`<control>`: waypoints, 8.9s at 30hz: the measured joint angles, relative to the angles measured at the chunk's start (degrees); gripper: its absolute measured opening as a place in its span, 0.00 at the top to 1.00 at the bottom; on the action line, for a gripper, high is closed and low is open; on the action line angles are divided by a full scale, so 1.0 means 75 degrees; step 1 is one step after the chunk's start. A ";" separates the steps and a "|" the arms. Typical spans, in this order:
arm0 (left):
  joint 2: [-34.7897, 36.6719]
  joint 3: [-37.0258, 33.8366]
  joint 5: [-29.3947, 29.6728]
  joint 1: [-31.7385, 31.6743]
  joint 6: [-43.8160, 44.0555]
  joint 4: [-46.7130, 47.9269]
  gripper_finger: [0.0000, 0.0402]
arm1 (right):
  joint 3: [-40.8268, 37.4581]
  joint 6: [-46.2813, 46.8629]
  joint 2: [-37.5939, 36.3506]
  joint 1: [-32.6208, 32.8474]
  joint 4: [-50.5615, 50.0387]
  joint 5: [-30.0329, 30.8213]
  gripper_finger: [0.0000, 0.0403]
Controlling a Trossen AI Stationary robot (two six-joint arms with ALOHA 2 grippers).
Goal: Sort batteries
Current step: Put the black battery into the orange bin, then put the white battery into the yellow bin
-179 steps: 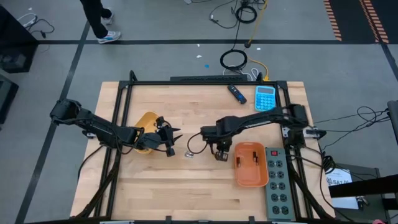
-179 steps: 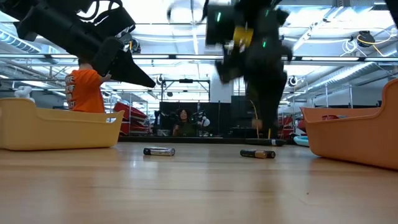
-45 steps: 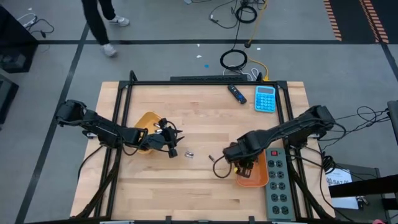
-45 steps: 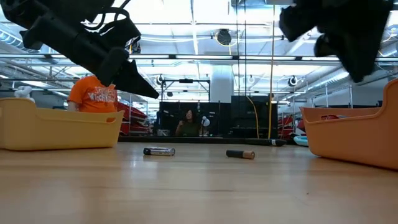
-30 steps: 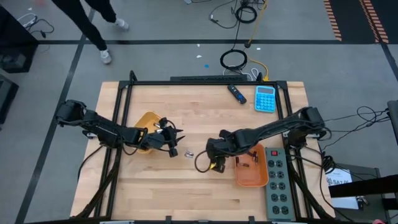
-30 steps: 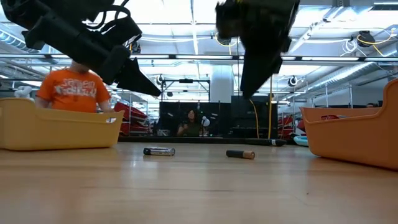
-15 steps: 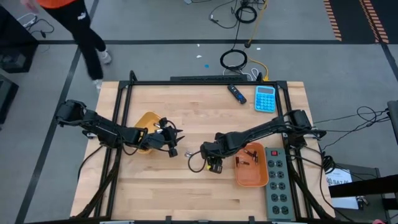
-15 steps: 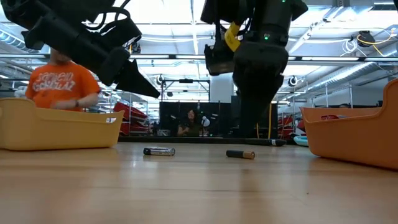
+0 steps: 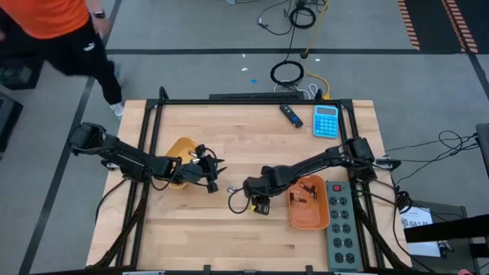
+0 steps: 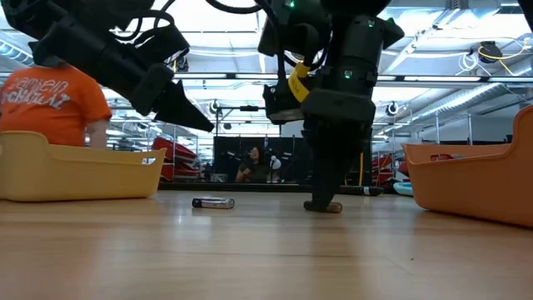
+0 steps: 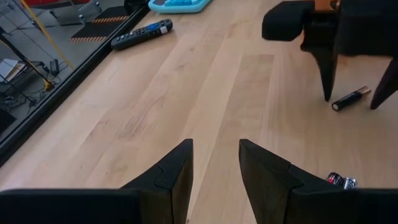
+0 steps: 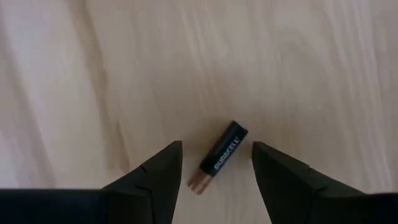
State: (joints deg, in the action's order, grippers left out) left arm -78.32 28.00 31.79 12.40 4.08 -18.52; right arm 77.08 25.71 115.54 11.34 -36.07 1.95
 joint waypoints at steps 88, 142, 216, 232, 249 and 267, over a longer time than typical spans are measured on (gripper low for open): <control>-0.1567 0.3043 -0.3409 -0.0116 0.0320 0.4182 0.66 | -0.4709 -0.3503 -0.7324 -0.0905 0.4026 0.2576 0.85; -0.3054 0.3072 -0.3179 0.0341 -0.0792 0.3610 0.66 | -0.4712 -0.2888 -0.7883 -0.0899 0.2762 0.2524 0.85; -0.0201 0.3101 -0.3156 -0.0205 0.1217 1.0580 0.93 | -0.4715 -0.2340 -0.7880 -0.0354 0.2150 0.2556 0.85; -0.0192 0.3014 -0.2918 -0.0294 0.1248 1.0946 0.92 | -0.4715 -0.2341 -0.7880 -0.0354 0.2131 0.2553 0.85; -0.0192 0.3077 -0.1089 -0.0294 0.1630 1.2132 0.73 | -0.4715 -0.2379 -0.7880 -0.0354 0.2135 0.2521 0.85; -0.1035 0.4290 -0.1907 -0.1927 -0.3102 0.5666 0.70 | -0.4715 -0.2381 -0.7621 -0.0357 0.2912 0.2550 0.85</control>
State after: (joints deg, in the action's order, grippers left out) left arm -86.09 60.18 17.49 -2.05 -19.19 23.97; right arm 41.71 7.86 58.39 8.67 -14.22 21.08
